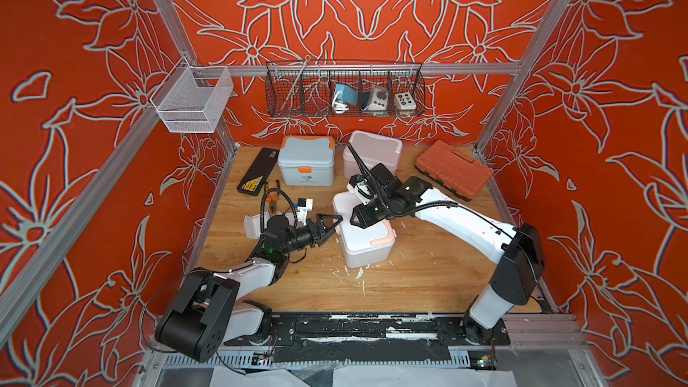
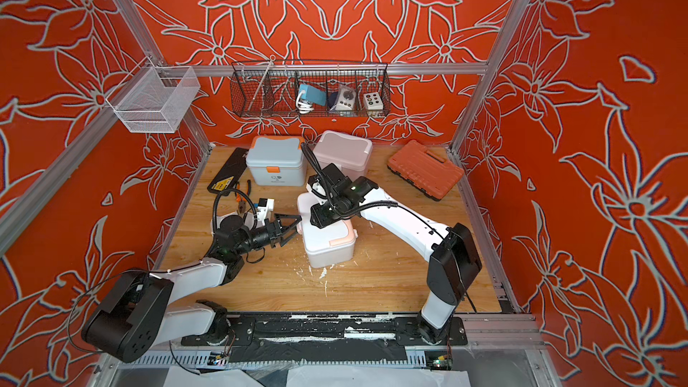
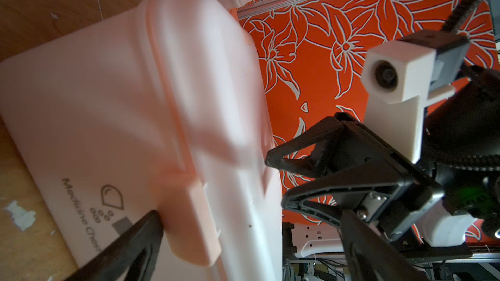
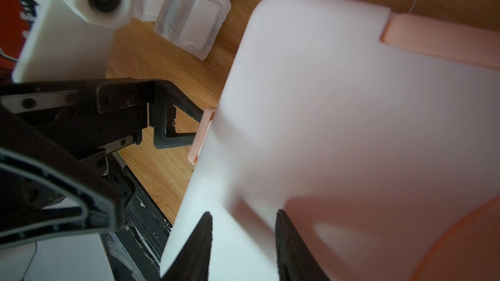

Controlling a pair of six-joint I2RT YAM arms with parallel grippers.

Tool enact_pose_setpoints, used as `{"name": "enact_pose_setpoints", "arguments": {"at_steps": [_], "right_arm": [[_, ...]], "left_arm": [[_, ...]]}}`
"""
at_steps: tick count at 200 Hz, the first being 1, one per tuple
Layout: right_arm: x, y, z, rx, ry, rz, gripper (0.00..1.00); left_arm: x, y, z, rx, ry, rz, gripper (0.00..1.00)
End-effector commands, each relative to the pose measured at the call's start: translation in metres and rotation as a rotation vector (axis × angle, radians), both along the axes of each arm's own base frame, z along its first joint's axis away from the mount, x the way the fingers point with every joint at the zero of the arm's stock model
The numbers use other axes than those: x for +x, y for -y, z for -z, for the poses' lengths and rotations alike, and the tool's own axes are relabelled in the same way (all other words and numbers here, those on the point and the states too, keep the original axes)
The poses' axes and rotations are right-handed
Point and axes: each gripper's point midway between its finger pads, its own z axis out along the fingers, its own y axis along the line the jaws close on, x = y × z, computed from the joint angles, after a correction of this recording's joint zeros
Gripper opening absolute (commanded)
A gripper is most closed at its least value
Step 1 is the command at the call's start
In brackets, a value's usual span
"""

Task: Open first aid kits and take out gauze
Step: Fasten the fastener of the first aid kit.

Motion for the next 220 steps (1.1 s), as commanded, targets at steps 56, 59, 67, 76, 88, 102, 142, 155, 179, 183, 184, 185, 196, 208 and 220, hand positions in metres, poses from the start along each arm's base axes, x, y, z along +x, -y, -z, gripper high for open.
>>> {"name": "enact_pose_setpoints", "arguments": {"at_steps": [56,59,67,76,88,102,142,155,179,183,184,185,196,208,220], "right_arm": [[-0.015,0.012,0.027,-0.080,-0.074,-0.004,0.40],[-0.015,0.012,0.027,-0.080,-0.074,-0.004,0.40],[-0.015,0.012,0.027,-0.080,-0.073,-0.004,0.40],[-0.014,0.011,0.027,-0.077,-0.074,-0.003,0.40],[-0.014,0.012,0.027,-0.078,-0.074,-0.003,0.40],[-0.015,0.012,0.028,-0.080,-0.077,-0.004,0.40],[-0.016,0.012,0.029,-0.084,-0.080,-0.010,0.42],[-0.016,0.012,0.029,-0.084,-0.084,-0.011,0.42],[-0.016,0.012,0.029,-0.085,-0.084,-0.013,0.42],[-0.016,0.012,0.030,-0.085,-0.084,-0.014,0.42],[-0.016,0.012,0.030,-0.086,-0.084,-0.014,0.42],[-0.016,0.012,0.030,-0.087,-0.084,-0.013,0.42],[-0.016,0.012,0.030,-0.086,-0.086,-0.015,0.42],[-0.016,0.012,0.032,-0.090,-0.088,-0.016,0.42],[-0.016,0.012,0.032,-0.090,-0.089,-0.019,0.42]], "left_arm": [[-0.004,-0.008,-0.013,0.015,0.072,-0.010,0.98],[-0.003,-0.009,-0.011,0.016,0.069,-0.012,0.98],[-0.002,-0.009,-0.009,0.014,0.059,-0.016,0.98],[-0.001,-0.009,-0.006,0.003,0.047,-0.013,0.98],[0.000,-0.007,-0.007,-0.022,0.042,-0.004,0.98],[0.001,-0.004,-0.007,-0.051,0.036,0.013,0.98],[0.002,0.001,-0.010,-0.128,0.022,0.054,0.98],[0.000,0.003,-0.013,-0.155,0.026,0.069,0.98],[-0.002,0.006,-0.020,-0.194,0.042,0.092,0.98],[-0.002,0.006,-0.022,-0.201,0.045,0.095,0.98],[-0.002,0.006,-0.022,-0.202,0.045,0.095,0.98],[-0.002,0.006,-0.022,-0.203,0.045,0.097,0.98],[-0.004,0.007,-0.026,-0.220,0.052,0.104,0.98],[-0.005,0.007,-0.028,-0.234,0.053,0.111,0.98],[-0.006,0.007,-0.029,-0.242,0.051,0.118,0.98]]}}
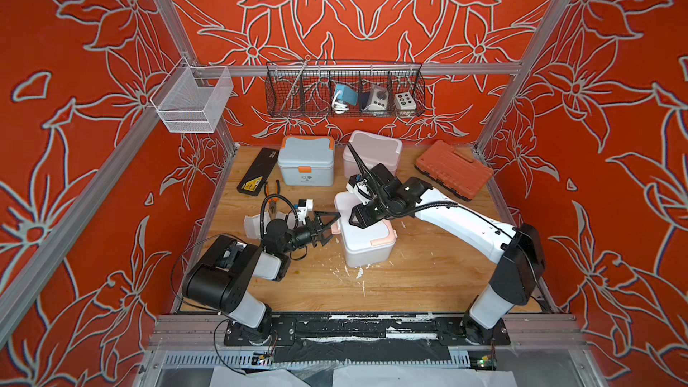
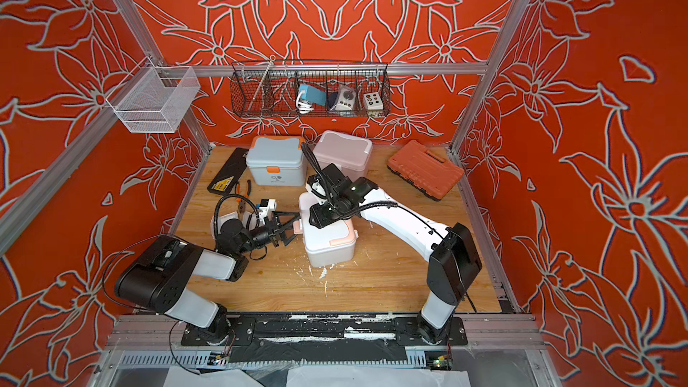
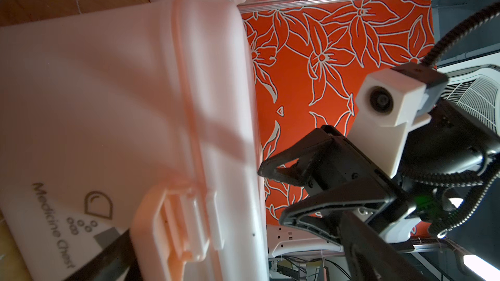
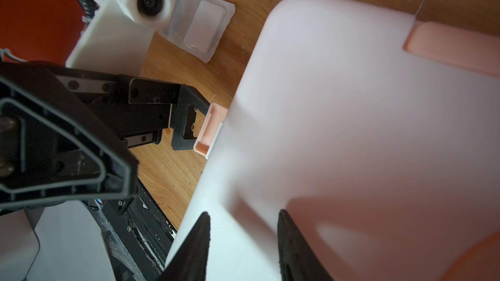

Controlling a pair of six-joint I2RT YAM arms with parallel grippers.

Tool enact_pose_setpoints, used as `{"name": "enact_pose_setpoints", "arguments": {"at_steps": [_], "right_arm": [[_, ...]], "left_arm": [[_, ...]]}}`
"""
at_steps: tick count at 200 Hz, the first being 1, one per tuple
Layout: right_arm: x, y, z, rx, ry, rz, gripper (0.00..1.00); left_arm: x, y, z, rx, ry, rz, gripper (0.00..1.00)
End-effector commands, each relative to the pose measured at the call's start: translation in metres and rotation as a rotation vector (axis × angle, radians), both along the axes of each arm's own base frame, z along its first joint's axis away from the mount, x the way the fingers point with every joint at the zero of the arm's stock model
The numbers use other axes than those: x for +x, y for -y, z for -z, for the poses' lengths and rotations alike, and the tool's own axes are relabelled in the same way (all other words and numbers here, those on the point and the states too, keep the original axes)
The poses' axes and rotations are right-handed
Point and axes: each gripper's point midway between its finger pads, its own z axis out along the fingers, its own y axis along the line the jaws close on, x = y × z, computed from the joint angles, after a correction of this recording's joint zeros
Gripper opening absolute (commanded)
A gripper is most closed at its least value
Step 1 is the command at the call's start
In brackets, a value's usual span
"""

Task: Open first aid kits and take out gauze
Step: Fasten the fastener of the first aid kit.

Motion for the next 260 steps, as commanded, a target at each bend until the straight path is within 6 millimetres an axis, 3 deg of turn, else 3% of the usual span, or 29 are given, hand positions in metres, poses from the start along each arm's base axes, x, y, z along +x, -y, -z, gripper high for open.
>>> {"name": "enact_pose_setpoints", "arguments": {"at_steps": [1,57,148,179,218,260], "right_arm": [[-0.016,0.014,0.032,-0.105,-0.088,-0.013,0.42],[-0.015,0.019,0.040,-0.135,-0.091,-0.007,0.42],[-0.014,0.022,0.050,-0.160,-0.103,-0.003,0.42],[-0.015,0.021,0.050,-0.156,-0.105,-0.004,0.42],[-0.014,0.021,0.049,-0.155,-0.104,-0.003,0.42],[-0.013,0.021,0.043,-0.149,-0.096,0.000,0.42]], "left_arm": [[-0.014,0.005,-0.038,-0.077,0.143,0.063,0.98],[-0.020,0.003,-0.048,-0.104,0.153,0.072,0.98],[-0.022,-0.008,-0.047,-0.099,0.137,0.035,0.98],[-0.019,-0.009,-0.035,-0.043,0.108,0.017,0.98],[-0.009,-0.014,0.002,0.129,0.008,-0.032,0.98],[-0.004,-0.024,0.013,0.265,-0.020,-0.076,0.98]]}}
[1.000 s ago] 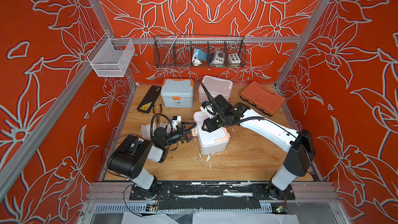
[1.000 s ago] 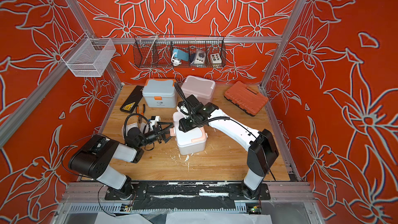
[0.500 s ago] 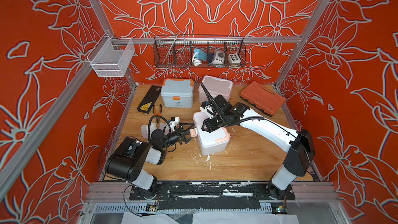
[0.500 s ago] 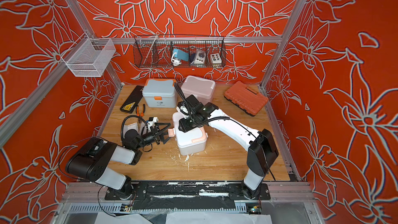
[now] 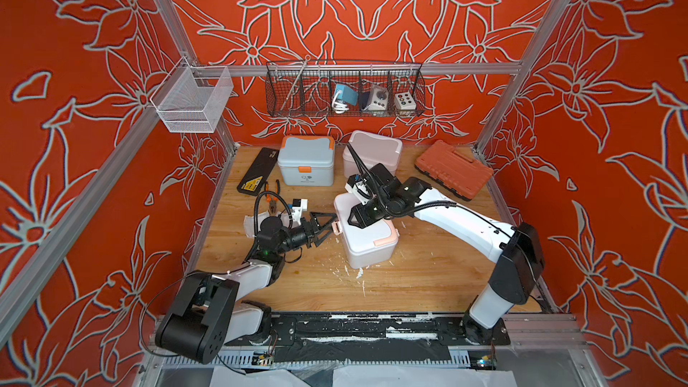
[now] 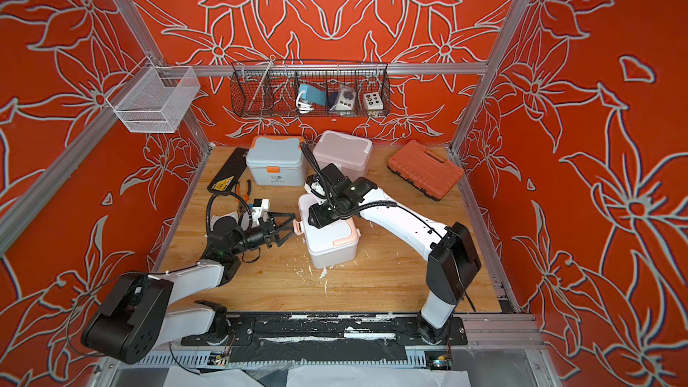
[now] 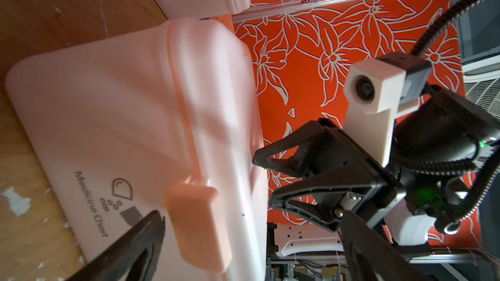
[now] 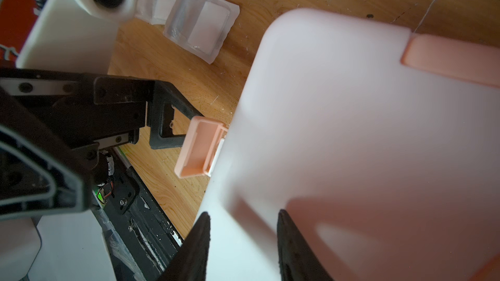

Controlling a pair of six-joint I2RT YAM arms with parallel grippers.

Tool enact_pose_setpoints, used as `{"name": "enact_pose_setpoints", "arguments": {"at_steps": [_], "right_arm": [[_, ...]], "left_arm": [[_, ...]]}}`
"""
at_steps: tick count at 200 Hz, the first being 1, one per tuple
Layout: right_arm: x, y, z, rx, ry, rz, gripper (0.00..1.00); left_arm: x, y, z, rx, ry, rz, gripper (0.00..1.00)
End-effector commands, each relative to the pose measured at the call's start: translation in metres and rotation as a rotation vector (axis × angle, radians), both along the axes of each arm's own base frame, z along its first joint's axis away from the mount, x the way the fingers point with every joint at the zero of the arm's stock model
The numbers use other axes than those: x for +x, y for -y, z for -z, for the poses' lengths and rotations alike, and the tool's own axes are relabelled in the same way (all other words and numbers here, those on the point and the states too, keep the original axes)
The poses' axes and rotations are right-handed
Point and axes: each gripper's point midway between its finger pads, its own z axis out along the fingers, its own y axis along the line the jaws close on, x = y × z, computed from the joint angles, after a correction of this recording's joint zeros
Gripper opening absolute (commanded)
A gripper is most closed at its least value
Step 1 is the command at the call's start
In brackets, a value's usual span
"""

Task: Open first aid kits and take out gauze
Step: Fasten the fastener of the first aid kit.

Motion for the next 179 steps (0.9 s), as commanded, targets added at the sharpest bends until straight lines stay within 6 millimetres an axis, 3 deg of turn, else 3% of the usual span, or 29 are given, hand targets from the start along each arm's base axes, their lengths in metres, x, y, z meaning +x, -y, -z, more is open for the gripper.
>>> {"name": "enact_pose_setpoints", "arguments": {"at_steps": [1,28,102,179], "right_arm": [[-0.016,0.022,0.042,-0.151,-0.103,0.005,0.42],[-0.016,0.023,0.039,-0.148,-0.100,0.007,0.42],[-0.016,0.022,0.039,-0.144,-0.100,0.007,0.42],[-0.017,0.024,0.038,-0.140,-0.098,0.009,0.42]], "left_arm": [[0.002,-0.007,0.020,0.120,-0.042,-0.025,0.98],[0.001,-0.010,0.015,0.154,-0.032,-0.034,0.98],[-0.006,0.001,-0.032,0.157,0.065,-0.001,0.98],[-0.007,0.029,-0.035,0.150,0.072,0.055,0.98]]}}
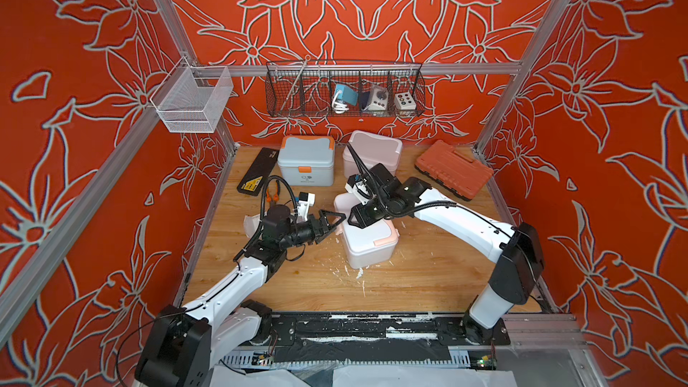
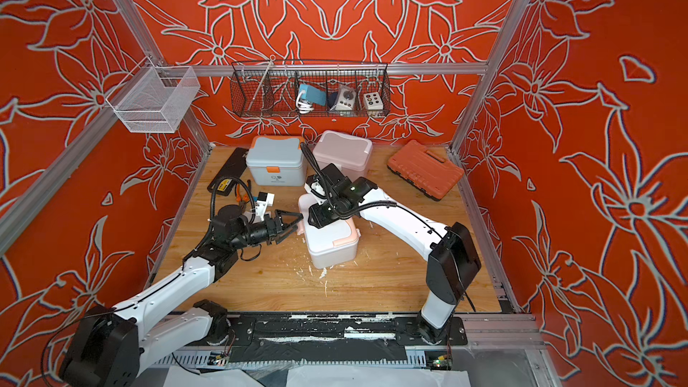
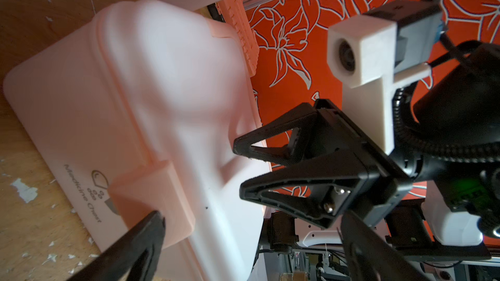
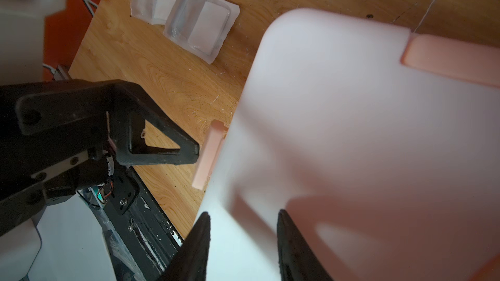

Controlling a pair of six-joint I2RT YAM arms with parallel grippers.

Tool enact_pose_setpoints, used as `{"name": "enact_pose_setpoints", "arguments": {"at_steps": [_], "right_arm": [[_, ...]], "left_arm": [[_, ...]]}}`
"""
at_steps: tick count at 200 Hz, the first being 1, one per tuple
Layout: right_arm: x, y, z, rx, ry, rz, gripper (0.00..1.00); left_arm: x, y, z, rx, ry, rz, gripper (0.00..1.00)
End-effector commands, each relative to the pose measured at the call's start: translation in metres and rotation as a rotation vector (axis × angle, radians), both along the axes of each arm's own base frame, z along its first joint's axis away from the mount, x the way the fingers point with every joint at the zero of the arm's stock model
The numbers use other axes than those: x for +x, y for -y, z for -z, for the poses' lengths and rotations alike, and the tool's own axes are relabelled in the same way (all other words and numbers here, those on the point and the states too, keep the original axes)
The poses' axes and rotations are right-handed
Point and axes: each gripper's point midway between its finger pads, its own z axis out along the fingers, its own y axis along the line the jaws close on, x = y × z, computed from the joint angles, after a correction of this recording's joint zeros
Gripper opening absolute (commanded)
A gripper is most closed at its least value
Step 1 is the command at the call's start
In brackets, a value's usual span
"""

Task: Open first aid kits and take out gauze
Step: Fasten the fastener of the first aid kit.

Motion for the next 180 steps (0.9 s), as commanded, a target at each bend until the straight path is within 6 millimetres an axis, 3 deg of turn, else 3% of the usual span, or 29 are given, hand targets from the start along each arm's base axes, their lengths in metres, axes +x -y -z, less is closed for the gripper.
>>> {"name": "enact_pose_setpoints", "arguments": {"at_steps": [1,55,81,131,180], "right_arm": [[-0.018,0.024,0.039,-0.141,-0.099,0.008,0.42],[-0.018,0.025,0.036,-0.135,-0.093,0.010,0.42],[-0.018,0.029,0.025,-0.133,-0.067,0.016,0.42],[-0.009,0.055,-0.002,-0.188,0.056,0.085,0.47],[-0.008,0.072,0.016,-0.263,0.032,0.098,0.49]], "left_arm": [[0.005,0.006,-0.009,-0.007,0.037,0.004,0.98],[0.005,0.007,-0.008,-0.002,0.039,0.002,0.98],[0.005,0.004,-0.012,0.008,0.052,-0.012,0.98],[0.006,0.003,-0.010,0.024,0.049,-0.017,0.98],[0.012,0.008,-0.006,0.023,0.041,-0.001,0.98]]}}
